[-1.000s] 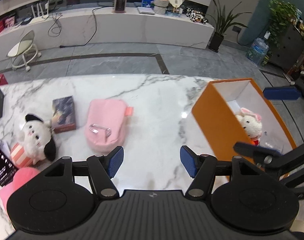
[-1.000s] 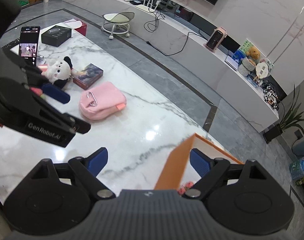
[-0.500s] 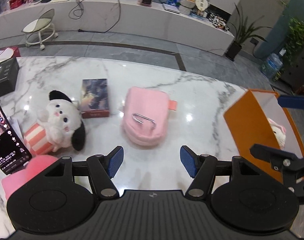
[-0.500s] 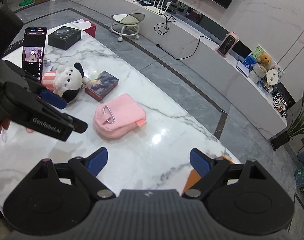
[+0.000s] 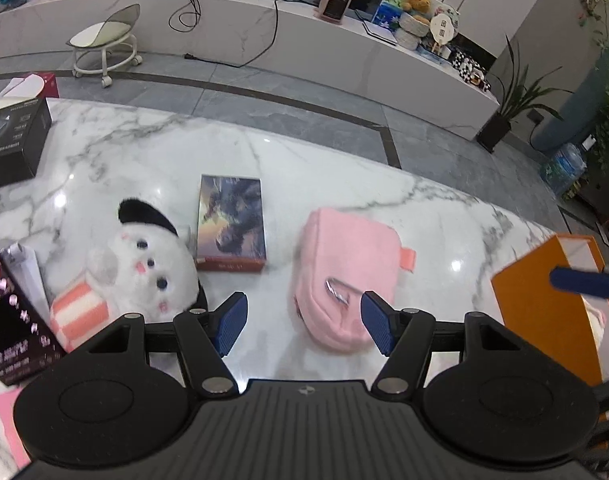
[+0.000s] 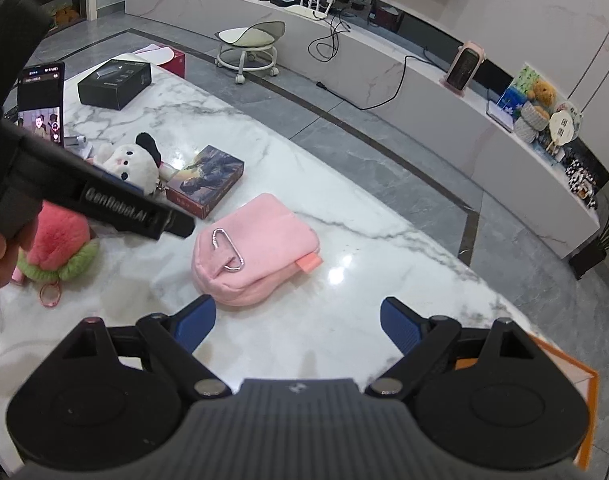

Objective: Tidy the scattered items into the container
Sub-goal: 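Grasp the painted-cover book with the left tool while the right tool grasps the pink pouch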

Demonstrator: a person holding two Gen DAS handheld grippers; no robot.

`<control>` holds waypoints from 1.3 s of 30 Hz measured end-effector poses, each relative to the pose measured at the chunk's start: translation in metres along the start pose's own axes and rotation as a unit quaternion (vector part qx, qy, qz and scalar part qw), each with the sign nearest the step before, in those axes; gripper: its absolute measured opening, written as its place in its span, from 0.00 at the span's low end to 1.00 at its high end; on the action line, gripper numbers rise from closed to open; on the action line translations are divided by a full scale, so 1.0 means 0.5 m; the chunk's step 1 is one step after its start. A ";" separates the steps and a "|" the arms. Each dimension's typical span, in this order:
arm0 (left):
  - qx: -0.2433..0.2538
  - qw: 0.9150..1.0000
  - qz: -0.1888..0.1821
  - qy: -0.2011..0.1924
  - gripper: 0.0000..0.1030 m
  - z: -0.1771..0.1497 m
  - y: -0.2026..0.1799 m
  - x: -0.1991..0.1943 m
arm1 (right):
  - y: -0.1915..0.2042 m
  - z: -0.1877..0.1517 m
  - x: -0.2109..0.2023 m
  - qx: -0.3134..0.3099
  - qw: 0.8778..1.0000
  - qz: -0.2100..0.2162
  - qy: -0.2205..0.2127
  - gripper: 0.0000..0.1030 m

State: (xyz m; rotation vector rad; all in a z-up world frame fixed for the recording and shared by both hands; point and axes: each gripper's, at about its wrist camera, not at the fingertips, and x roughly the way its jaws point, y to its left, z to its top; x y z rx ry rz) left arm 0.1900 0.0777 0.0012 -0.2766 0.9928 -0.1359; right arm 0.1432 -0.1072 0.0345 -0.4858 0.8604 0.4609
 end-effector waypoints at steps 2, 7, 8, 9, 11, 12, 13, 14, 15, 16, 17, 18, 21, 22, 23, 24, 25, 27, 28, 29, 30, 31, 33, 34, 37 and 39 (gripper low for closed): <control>-0.003 1.000 0.003 -0.002 0.72 0.009 0.004 0.010 | -0.001 -0.002 0.012 0.006 1.000 0.004 0.001 0.88; -0.004 1.000 0.012 -0.002 0.72 0.026 0.013 0.038 | -0.004 -0.002 0.037 0.016 1.000 0.010 0.001 0.88; -0.006 1.000 0.015 -0.003 0.72 0.029 0.016 0.043 | -0.006 -0.002 0.040 0.017 1.000 0.010 -0.001 0.88; -0.011 1.000 0.016 -0.004 0.72 0.034 0.022 0.047 | -0.007 -0.001 0.045 0.020 1.000 0.010 -0.003 0.88; -0.021 1.000 0.021 -0.006 0.72 0.044 0.035 0.056 | -0.008 0.000 0.052 0.027 1.000 0.011 -0.006 0.88; -0.024 0.999 0.024 -0.006 0.72 0.050 0.041 0.059 | -0.009 0.000 0.055 0.031 0.999 0.013 -0.007 0.88; -0.027 0.999 0.027 -0.006 0.72 0.056 0.047 0.063 | -0.010 0.001 0.059 0.034 0.999 0.015 -0.008 0.88; -0.028 0.999 0.030 -0.007 0.72 0.061 0.051 0.066 | -0.010 0.002 0.062 0.037 0.999 0.017 -0.009 0.88; -0.028 0.999 0.034 -0.007 0.72 0.067 0.056 0.069 | -0.011 0.002 0.066 0.040 0.999 0.018 -0.010 0.88; -0.029 0.999 0.037 -0.008 0.73 0.072 0.060 0.072 | -0.010 0.003 0.070 0.042 0.999 0.020 -0.011 0.88; -0.029 0.999 0.039 -0.008 0.73 0.077 0.063 0.075 | -0.010 0.004 0.074 0.044 0.999 0.021 -0.011 0.88; -0.029 0.999 0.043 -0.008 0.73 0.081 0.066 0.079 | -0.009 0.006 0.077 0.047 0.999 0.023 -0.012 0.88; -0.019 0.998 0.063 -0.013 0.73 0.091 0.067 0.091 | -0.008 0.012 0.087 0.055 0.998 0.028 -0.017 0.88; -0.017 0.998 0.066 -0.012 0.73 0.095 0.067 0.096 | -0.008 0.014 0.089 0.057 0.998 0.029 -0.018 0.88; -0.015 0.997 0.069 -0.010 0.73 0.098 0.068 0.101 | -0.006 0.016 0.092 0.059 0.998 0.031 -0.019 0.88; -0.013 0.997 0.072 -0.009 0.73 0.102 0.069 0.107 | -0.005 0.017 0.095 0.061 0.997 0.032 -0.020 0.88; -0.013 0.997 0.072 -0.005 0.73 0.104 0.071 0.112 | -0.004 0.019 0.098 0.062 0.997 0.034 -0.021 0.88; -0.010 0.997 0.076 -0.002 0.73 0.105 0.071 0.120 | -0.002 0.019 0.105 0.066 0.997 0.034 -0.020 0.88; -0.008 0.997 0.078 0.000 0.73 0.106 0.071 0.124 | -0.002 0.019 0.109 0.068 0.997 0.034 -0.020 0.88; -0.007 0.997 0.078 0.003 0.73 0.105 0.071 0.128 | -0.001 0.018 0.114 0.070 0.997 0.034 -0.018 0.88; -0.006 0.997 0.079 0.005 0.73 0.104 0.072 0.132 | -0.001 0.017 0.119 0.073 0.997 0.034 -0.016 0.88; -0.004 0.997 0.079 0.008 0.73 0.103 0.072 0.137 | -0.001 0.016 0.124 0.076 0.996 0.034 -0.013 0.88; -0.001 0.997 0.080 0.012 0.73 0.101 0.072 0.145 | -0.003 0.013 0.132 0.086 0.996 0.035 -0.012 0.88; 0.001 0.997 0.081 0.014 0.73 0.100 0.072 0.149 | -0.003 0.011 0.136 0.092 0.995 0.035 -0.011 0.88; 0.004 0.997 0.082 0.016 0.73 0.098 0.068 0.154 | 0.007 0.007 0.146 0.100 0.994 0.039 -0.010 0.88; 0.008 0.996 0.083 0.019 0.73 0.098 0.064 0.158 | 0.019 0.002 0.153 0.103 0.994 0.043 -0.009 0.88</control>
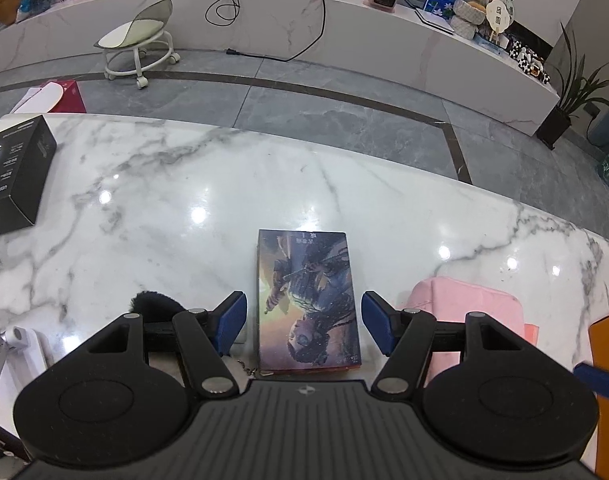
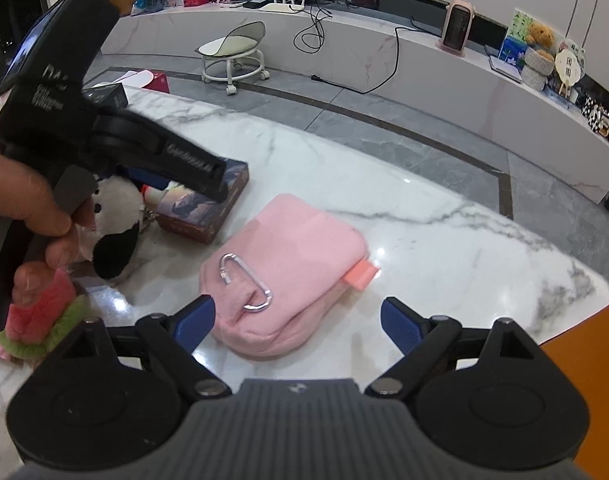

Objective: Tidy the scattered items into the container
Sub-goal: 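Grasp the painted-cover book with the left tool while the right tool grasps the pink pouch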

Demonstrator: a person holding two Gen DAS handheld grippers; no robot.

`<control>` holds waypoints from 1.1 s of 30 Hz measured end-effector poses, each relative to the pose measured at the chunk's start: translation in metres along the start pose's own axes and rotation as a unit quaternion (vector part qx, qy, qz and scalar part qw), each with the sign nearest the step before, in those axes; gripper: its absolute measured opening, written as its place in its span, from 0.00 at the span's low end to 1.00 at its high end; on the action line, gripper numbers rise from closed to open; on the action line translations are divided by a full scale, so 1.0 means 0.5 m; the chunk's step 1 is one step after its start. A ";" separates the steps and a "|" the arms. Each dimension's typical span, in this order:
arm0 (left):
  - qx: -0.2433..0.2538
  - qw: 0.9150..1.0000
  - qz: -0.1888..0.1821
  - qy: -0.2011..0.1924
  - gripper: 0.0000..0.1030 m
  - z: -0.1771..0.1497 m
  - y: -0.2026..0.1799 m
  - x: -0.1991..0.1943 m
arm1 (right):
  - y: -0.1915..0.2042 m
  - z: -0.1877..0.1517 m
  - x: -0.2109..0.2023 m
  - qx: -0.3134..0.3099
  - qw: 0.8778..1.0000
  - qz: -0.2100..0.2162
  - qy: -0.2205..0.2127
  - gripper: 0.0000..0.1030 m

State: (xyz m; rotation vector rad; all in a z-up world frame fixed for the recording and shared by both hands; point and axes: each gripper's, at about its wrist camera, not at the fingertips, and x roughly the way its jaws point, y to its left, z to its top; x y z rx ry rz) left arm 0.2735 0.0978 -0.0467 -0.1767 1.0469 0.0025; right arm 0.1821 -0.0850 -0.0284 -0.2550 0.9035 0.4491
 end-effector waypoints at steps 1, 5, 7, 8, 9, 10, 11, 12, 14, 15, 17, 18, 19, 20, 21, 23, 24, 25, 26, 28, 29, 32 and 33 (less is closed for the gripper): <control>0.003 1.000 0.002 0.001 0.73 0.000 -0.003 0.002 | 0.005 -0.003 0.003 0.000 1.000 0.002 0.000 0.88; 0.017 1.000 0.010 0.006 0.73 -0.001 -0.013 0.011 | 0.032 -0.009 0.014 -0.017 1.000 -0.009 -0.004 0.88; 0.024 1.000 0.014 0.008 0.76 -0.002 -0.018 0.016 | 0.046 -0.007 0.018 -0.030 0.999 -0.017 -0.010 0.88; 0.027 0.999 0.015 0.008 0.78 -0.003 -0.020 0.017 | 0.049 -0.004 0.021 -0.029 0.999 -0.019 -0.010 0.88; 0.030 0.999 0.018 0.008 0.79 -0.004 -0.022 0.019 | 0.052 -0.001 0.024 -0.028 0.999 -0.020 -0.010 0.88; 0.033 0.999 0.021 0.008 0.79 -0.006 -0.024 0.021 | 0.055 0.003 0.027 -0.027 0.999 -0.022 -0.010 0.88; 0.036 0.999 0.023 0.007 0.80 -0.007 -0.026 0.023 | 0.059 0.004 0.030 -0.027 0.999 -0.026 -0.010 0.88; 0.040 0.999 0.026 0.007 0.81 -0.008 -0.028 0.026 | 0.062 0.006 0.034 -0.027 0.999 -0.031 -0.010 0.88; 0.047 0.998 0.031 0.007 0.83 -0.009 -0.033 0.031 | 0.068 0.008 0.041 -0.025 0.999 -0.040 -0.010 0.88; 0.052 0.998 0.034 0.007 0.83 -0.010 -0.036 0.034 | 0.071 0.008 0.045 -0.024 0.999 -0.045 -0.009 0.88; 0.062 0.997 0.043 0.007 0.83 -0.012 -0.043 0.039 | 0.076 0.006 0.053 -0.020 0.998 -0.055 -0.006 0.88; 0.066 0.997 0.045 0.007 0.83 -0.013 -0.046 0.043 | 0.077 0.005 0.057 -0.019 0.998 -0.060 -0.003 0.88; 0.068 0.997 0.045 0.006 0.84 -0.013 -0.047 0.045 | 0.079 0.003 0.061 -0.018 0.998 -0.064 -0.001 0.89; 0.067 0.997 0.045 0.004 0.85 -0.014 -0.048 0.046 | 0.082 0.000 0.066 -0.019 0.998 -0.065 0.001 0.88; 0.066 0.997 0.045 0.002 0.86 -0.015 -0.049 0.047 | 0.084 -0.003 0.071 -0.018 0.998 -0.066 0.004 0.89; 0.067 0.997 0.044 0.000 0.86 -0.017 -0.052 0.047 | 0.086 -0.007 0.078 -0.012 0.997 -0.069 0.007 0.88; 0.067 0.997 0.044 -0.001 0.86 -0.017 -0.053 0.048 | 0.086 -0.008 0.081 -0.008 0.997 -0.070 0.007 0.88; 0.068 0.997 0.044 -0.001 0.86 -0.017 -0.054 0.047 | 0.086 -0.009 0.084 -0.003 0.997 -0.074 0.005 0.88; 0.069 0.997 0.043 -0.002 0.86 -0.018 -0.055 0.047 | 0.086 -0.009 0.087 0.002 0.997 -0.078 0.003 0.88; 0.070 0.997 0.043 -0.004 0.86 -0.019 -0.056 0.047 | 0.084 -0.007 0.092 0.018 0.996 -0.082 -0.001 0.89; 0.070 0.997 0.043 -0.005 0.86 -0.019 -0.055 0.047 | 0.082 -0.006 0.094 0.024 0.996 -0.084 -0.002 0.89; 0.072 0.997 0.042 -0.003 0.86 -0.018 -0.053 0.047 | 0.079 -0.004 0.100 0.039 0.995 -0.089 -0.005 0.89; 0.074 0.996 0.041 -0.003 0.85 -0.019 -0.053 0.046 | 0.078 -0.004 0.101 0.042 0.995 -0.091 -0.006 0.89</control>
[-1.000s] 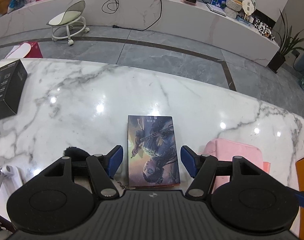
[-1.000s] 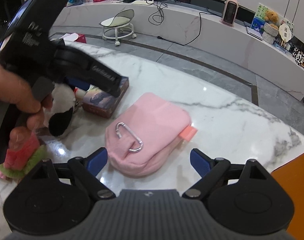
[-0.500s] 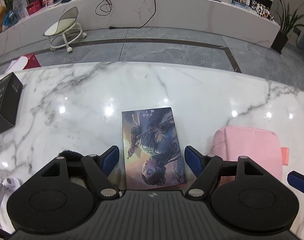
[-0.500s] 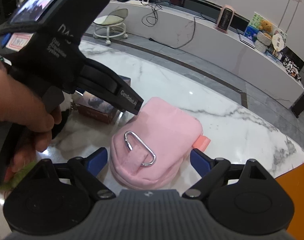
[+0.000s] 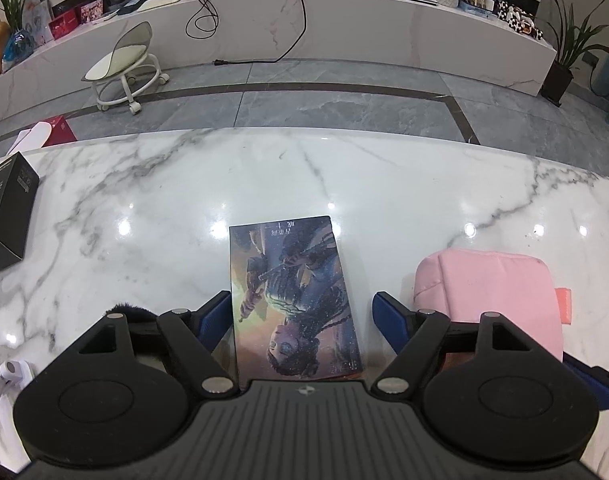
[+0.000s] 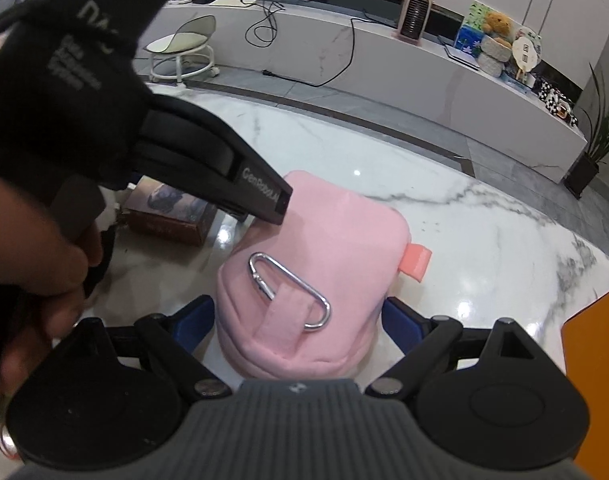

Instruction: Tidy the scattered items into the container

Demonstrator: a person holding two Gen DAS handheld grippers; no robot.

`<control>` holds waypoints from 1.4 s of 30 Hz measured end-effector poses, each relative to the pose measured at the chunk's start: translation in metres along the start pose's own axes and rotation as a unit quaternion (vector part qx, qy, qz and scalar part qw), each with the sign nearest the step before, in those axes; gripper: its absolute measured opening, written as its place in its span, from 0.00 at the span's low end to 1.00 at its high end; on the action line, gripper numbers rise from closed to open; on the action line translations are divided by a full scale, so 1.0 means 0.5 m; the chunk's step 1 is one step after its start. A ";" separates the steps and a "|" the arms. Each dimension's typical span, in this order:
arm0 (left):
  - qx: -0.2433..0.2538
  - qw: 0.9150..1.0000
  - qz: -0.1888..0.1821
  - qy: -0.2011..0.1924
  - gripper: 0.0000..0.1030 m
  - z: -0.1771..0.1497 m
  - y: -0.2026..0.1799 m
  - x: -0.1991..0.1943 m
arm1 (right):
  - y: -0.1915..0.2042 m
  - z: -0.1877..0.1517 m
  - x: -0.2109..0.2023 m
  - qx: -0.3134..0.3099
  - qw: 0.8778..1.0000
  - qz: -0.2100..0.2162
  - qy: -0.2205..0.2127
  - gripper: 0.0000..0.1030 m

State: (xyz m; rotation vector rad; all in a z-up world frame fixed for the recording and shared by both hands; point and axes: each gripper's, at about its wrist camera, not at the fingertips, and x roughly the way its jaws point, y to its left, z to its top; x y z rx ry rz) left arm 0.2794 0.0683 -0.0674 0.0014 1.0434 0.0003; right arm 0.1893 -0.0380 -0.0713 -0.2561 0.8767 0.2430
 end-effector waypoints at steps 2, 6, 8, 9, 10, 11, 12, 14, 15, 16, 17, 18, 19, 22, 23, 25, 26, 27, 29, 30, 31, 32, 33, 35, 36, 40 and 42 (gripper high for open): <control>0.002 1.000 0.000 -0.001 0.83 -0.001 0.000 -0.002 | -0.004 0.001 0.004 0.005 1.000 0.001 0.002 0.88; -0.003 1.000 0.003 -0.003 0.70 -0.001 0.007 -0.005 | -0.010 0.000 0.005 0.001 1.000 0.001 0.004 0.83; -0.006 1.000 0.002 -0.004 0.67 -0.001 0.010 -0.008 | -0.014 -0.001 0.004 -0.001 1.000 0.000 0.004 0.81; -0.005 1.000 0.002 -0.005 0.67 -0.002 0.010 -0.008 | -0.016 -0.002 0.004 -0.002 1.000 -0.001 0.004 0.80; -0.004 1.000 0.002 -0.005 0.67 -0.003 0.009 -0.009 | -0.017 -0.002 0.004 -0.004 1.000 -0.001 0.004 0.79; -0.003 1.000 0.002 -0.006 0.67 -0.003 0.009 -0.009 | -0.019 -0.003 0.003 -0.005 1.000 -0.002 0.004 0.78; -0.003 1.000 0.002 -0.007 0.67 -0.004 0.009 -0.010 | -0.021 -0.004 0.003 -0.006 1.000 -0.002 0.004 0.77; -0.004 1.000 0.002 -0.009 0.67 -0.005 0.008 -0.010 | -0.025 -0.005 0.002 -0.009 1.000 -0.003 0.004 0.76; -0.004 1.000 0.003 -0.009 0.67 -0.005 0.008 -0.010 | -0.027 -0.005 0.002 -0.010 1.000 -0.004 0.004 0.75; -0.004 1.000 0.003 -0.009 0.67 -0.005 0.008 -0.011 | -0.028 -0.006 0.002 -0.011 1.000 -0.004 0.004 0.75; -0.004 1.000 0.003 -0.009 0.67 -0.005 0.008 -0.010 | -0.030 -0.007 0.001 -0.012 1.000 -0.005 0.004 0.75; -0.004 1.000 0.003 -0.008 0.67 -0.005 0.008 -0.010 | -0.032 -0.007 0.001 -0.014 1.000 -0.005 0.004 0.75; -0.003 1.000 0.003 -0.008 0.67 -0.005 0.008 -0.010 | -0.034 -0.008 0.001 -0.015 1.000 -0.006 0.004 0.75; -0.002 1.000 0.004 -0.007 0.66 -0.005 0.007 -0.011 | -0.044 -0.008 0.002 -0.013 1.000 -0.006 0.006 0.74; -0.002 1.000 0.004 -0.007 0.66 -0.006 0.006 -0.012 | -0.046 -0.008 0.001 -0.013 1.000 -0.007 0.006 0.73; -0.002 1.000 0.003 -0.006 0.66 -0.006 0.005 -0.013 | -0.049 -0.008 -0.001 -0.012 1.000 -0.008 0.006 0.73; -0.002 1.000 0.002 -0.006 0.66 -0.006 0.006 -0.013 | -0.050 -0.007 -0.002 -0.012 1.000 -0.008 0.006 0.73; -0.003 1.000 0.002 -0.005 0.66 -0.005 0.007 -0.014 | -0.051 -0.007 -0.003 -0.012 1.000 -0.009 0.006 0.73; -0.004 1.000 0.001 -0.004 0.66 -0.005 0.007 -0.015 | -0.054 -0.008 -0.005 -0.011 1.000 -0.009 0.007 0.73; -0.004 1.000 0.001 -0.004 0.66 -0.005 0.006 -0.016 | -0.056 -0.008 -0.007 -0.010 1.000 -0.009 0.006 0.72; -0.004 1.000 0.001 -0.003 0.66 -0.004 0.005 -0.018 | -0.057 -0.007 -0.010 -0.010 1.000 -0.009 0.006 0.72; -0.003 1.000 0.002 -0.003 0.66 -0.004 0.005 -0.019 | -0.058 -0.007 -0.012 -0.010 1.000 -0.009 0.005 0.72; -0.003 1.000 0.002 -0.003 0.66 -0.004 0.004 -0.021 | -0.060 -0.006 -0.015 -0.009 1.000 -0.009 0.004 0.72; -0.002 1.000 0.002 -0.004 0.66 -0.004 0.001 -0.025 | -0.062 -0.006 -0.019 -0.008 1.000 -0.010 0.003 0.72; -0.001 1.000 0.002 -0.004 0.66 -0.003 0.000 -0.028 | -0.063 -0.005 -0.022 -0.008 1.000 -0.010 0.002 0.72; -0.002 1.000 0.000 -0.007 0.66 -0.001 -0.003 -0.041 | -0.068 -0.003 -0.031 -0.006 1.000 -0.011 0.000 0.72; 0.000 1.000 0.001 -0.009 0.66 0.002 -0.005 -0.048 | -0.071 -0.002 -0.036 -0.005 1.000 -0.011 -0.001 0.72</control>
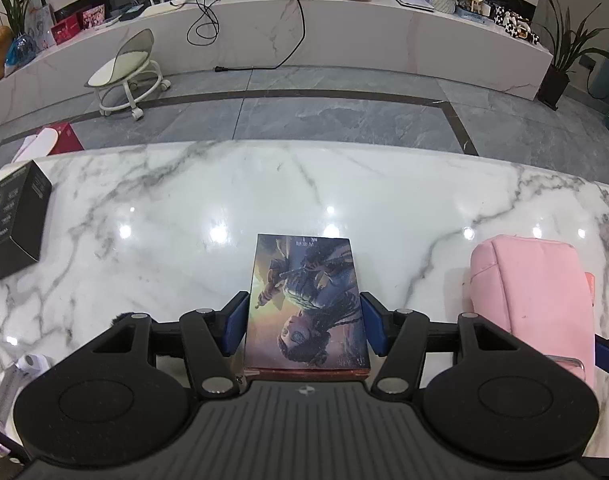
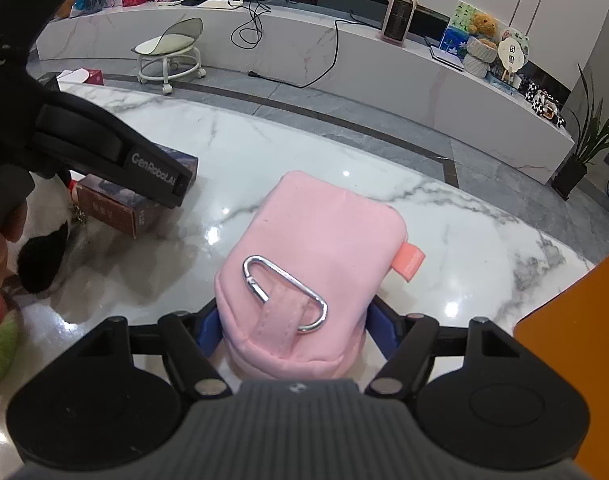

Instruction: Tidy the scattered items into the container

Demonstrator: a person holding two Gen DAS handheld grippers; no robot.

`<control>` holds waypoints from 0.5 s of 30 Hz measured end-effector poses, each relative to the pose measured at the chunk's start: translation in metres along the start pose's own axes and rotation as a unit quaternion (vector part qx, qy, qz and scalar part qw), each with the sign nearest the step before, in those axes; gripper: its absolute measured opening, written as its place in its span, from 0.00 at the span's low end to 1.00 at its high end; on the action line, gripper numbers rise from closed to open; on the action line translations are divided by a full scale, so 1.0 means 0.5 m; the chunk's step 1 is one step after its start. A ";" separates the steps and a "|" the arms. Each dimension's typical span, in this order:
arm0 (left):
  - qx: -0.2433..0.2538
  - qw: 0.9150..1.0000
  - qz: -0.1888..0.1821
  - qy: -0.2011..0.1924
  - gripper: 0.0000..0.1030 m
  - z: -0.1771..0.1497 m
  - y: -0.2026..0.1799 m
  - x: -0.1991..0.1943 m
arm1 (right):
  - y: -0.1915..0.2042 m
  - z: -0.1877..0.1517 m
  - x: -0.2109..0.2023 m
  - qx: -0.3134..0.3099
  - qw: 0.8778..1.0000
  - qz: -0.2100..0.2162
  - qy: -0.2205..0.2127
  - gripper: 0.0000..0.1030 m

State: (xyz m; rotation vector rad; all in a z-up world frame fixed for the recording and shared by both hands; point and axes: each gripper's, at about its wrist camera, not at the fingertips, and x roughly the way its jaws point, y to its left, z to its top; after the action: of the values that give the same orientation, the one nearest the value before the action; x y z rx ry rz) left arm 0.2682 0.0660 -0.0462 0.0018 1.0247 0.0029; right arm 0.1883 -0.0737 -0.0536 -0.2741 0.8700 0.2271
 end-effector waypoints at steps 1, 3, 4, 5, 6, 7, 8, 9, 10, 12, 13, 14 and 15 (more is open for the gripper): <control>0.000 1.000 0.000 -0.002 0.66 0.002 0.000 -0.004 | -0.001 0.000 -0.002 0.000 1.000 0.000 -0.001 0.72; 0.000 1.000 0.001 -0.005 0.66 0.005 0.001 -0.011 | -0.004 0.001 -0.007 0.001 1.000 -0.001 -0.002 0.72; 0.001 1.000 0.001 -0.006 0.66 0.006 0.001 -0.015 | -0.005 0.002 -0.010 0.002 1.000 -0.001 -0.002 0.72; 0.002 1.000 0.001 -0.006 0.66 0.006 0.000 -0.019 | -0.007 0.002 -0.011 0.003 1.000 0.000 -0.003 0.71; 0.003 1.000 0.001 -0.006 0.66 0.007 0.000 -0.022 | -0.008 0.002 -0.013 0.004 1.000 0.000 -0.003 0.71; 0.004 1.000 0.001 -0.007 0.66 0.007 -0.001 -0.025 | -0.009 0.003 -0.017 0.005 1.000 -0.001 -0.004 0.71; 0.005 1.000 0.001 -0.007 0.66 0.007 -0.001 -0.028 | -0.008 0.003 -0.019 0.005 1.000 -0.001 -0.005 0.71; 0.006 1.000 0.001 -0.008 0.65 0.007 -0.001 -0.032 | -0.009 0.003 -0.023 0.006 1.000 -0.001 -0.006 0.71; 0.007 1.000 0.002 -0.009 0.66 0.007 -0.002 -0.036 | -0.009 0.004 -0.027 0.006 1.000 -0.002 -0.007 0.71; 0.007 1.000 0.001 -0.010 0.66 0.008 -0.003 -0.045 | -0.014 0.008 -0.030 0.007 1.000 -0.002 -0.008 0.71; 0.006 1.000 0.000 -0.011 0.66 0.008 -0.003 -0.050 | -0.015 0.009 -0.034 0.007 1.000 -0.003 -0.009 0.71; 0.006 1.000 0.000 -0.012 0.66 0.009 -0.004 -0.055 | -0.015 0.009 -0.039 0.006 1.000 -0.004 -0.010 0.71; 0.007 1.000 0.000 -0.013 0.66 0.010 -0.005 -0.061 | -0.015 0.008 -0.044 0.006 1.000 -0.004 -0.012 0.71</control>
State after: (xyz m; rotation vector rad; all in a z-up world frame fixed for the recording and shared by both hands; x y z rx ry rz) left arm 0.2568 0.0635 -0.0177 0.0147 0.9977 -0.0046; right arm 0.1797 -0.0812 -0.0328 -0.2629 0.8471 0.2170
